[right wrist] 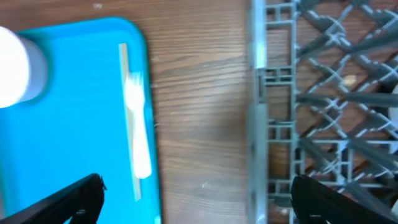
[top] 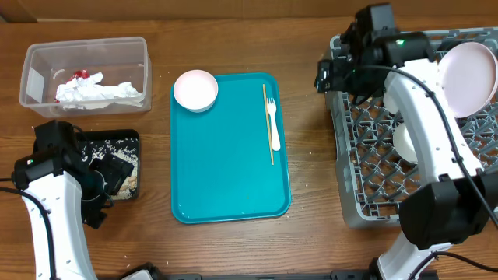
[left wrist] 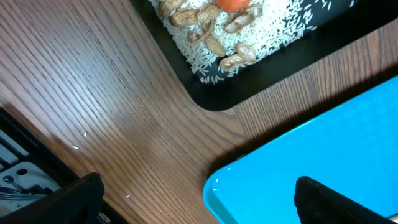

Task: Sort waste into correct bins and load items into the dishwasher rack
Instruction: 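Reach the right gripper to the wooden stick on the teal tray and grasp it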

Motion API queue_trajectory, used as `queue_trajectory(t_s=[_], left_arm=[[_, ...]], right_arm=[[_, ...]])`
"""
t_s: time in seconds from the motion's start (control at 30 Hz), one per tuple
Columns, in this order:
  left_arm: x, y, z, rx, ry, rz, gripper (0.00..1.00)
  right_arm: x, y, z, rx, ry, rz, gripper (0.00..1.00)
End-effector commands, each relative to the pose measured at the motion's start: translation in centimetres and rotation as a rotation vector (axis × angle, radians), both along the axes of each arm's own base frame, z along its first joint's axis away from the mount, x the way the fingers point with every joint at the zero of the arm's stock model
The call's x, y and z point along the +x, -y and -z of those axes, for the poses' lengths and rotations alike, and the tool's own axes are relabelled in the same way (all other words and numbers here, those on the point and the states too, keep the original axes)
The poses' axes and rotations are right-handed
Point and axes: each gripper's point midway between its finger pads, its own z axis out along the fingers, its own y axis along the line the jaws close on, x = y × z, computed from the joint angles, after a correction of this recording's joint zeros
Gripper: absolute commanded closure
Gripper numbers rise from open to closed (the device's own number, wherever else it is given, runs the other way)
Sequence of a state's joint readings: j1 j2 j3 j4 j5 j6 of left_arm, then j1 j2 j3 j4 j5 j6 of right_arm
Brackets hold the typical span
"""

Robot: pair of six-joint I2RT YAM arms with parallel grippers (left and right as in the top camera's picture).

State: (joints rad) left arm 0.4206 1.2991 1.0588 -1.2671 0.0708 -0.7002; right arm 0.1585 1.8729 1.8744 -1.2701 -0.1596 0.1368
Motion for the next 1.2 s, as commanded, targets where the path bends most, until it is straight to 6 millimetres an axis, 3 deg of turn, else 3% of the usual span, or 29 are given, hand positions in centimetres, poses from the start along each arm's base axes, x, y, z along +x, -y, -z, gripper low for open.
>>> queue_trajectory(t_s=[0.0, 0.03, 0.13, 0.2, 0.37, 0.57, 0.73, 0.93, 1.17], left_arm=[[0.0, 0.0, 0.0, 0.001, 0.0, 0.012, 0.0], [0.0, 0.0, 0.0, 0.001, 0.0, 0.012, 0.0], [0.0, 0.0, 0.0, 0.001, 0.0, 0.012, 0.0], [0.0, 0.0, 0.0, 0.001, 0.0, 0.012, 0.0], [0.0, 0.0, 0.0, 0.001, 0.0, 0.012, 0.0], [0.0, 0.0, 0.0, 0.001, 0.0, 0.012, 0.0], [0.0, 0.0, 0.0, 0.001, 0.0, 0.012, 0.0], [0.0, 0.0, 0.0, 0.001, 0.0, 0.012, 0.0], [0.0, 0.0, 0.0, 0.001, 0.0, 0.012, 0.0]], right_arm=[[-1.3, -6.4, -3.3, 0.25, 0.002, -0.11, 0.0], [-2.1, -8.5, -4.0, 0.329, -0.013, -0.165, 0.0], [-2.6, -12.3, -5.0, 0.425, 0.011, -0.249, 0.0], [-2.2, -13.4, -4.7, 0.396, 0.036, -0.232, 0.0], [-2.1, -13.9, -2.0, 0.217, 0.026, -0.012, 0.01], [-3.1, -15.0, 2.8, 0.006, 0.014, 0.063, 0.09], [-3.3, -16.0, 7.8, -0.064, -0.074, 0.046, 0.19], [-3.2, -16.1, 13.3, -0.13, -0.159, 0.043, 0.2], [-2.6, -16.3, 16.1, -0.157, -0.169, 0.009, 0.19]])
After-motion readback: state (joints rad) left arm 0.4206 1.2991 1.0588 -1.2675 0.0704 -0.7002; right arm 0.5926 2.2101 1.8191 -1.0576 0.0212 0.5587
